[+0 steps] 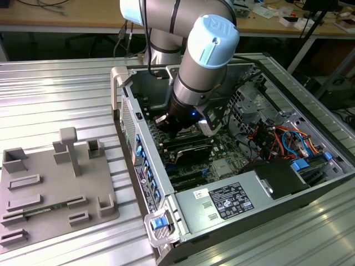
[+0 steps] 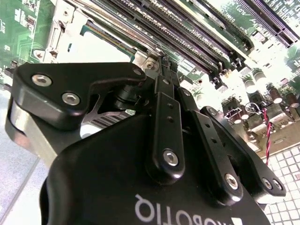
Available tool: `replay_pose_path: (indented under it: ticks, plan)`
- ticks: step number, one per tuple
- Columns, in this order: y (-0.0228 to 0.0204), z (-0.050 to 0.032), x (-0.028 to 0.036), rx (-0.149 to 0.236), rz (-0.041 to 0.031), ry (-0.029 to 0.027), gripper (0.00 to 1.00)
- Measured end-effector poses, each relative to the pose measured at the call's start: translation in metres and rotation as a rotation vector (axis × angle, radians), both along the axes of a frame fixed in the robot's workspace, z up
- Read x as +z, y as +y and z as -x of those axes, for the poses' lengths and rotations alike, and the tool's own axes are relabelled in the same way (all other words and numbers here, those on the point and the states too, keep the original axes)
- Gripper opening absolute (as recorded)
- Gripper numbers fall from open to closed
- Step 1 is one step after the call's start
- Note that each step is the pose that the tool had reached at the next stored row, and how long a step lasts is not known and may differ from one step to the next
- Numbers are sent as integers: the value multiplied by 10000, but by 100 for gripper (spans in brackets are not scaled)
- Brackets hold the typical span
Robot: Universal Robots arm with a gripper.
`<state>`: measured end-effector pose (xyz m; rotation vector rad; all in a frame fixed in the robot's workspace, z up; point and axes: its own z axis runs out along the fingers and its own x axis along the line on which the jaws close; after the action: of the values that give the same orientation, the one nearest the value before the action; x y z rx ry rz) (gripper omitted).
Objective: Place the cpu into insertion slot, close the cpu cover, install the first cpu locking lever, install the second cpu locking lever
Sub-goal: 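Install the second cpu locking lever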
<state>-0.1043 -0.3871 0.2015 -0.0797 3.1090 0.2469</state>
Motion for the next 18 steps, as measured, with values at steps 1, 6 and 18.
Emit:
replay_pose_path:
  ticks: [1,6,18]
  plan:
    - [0,0,-1,0,-4,0,11]
    - [-1,0,-5,-1,-8,-2,11]
    - [-14,-3,13,0,-20,-14,11]
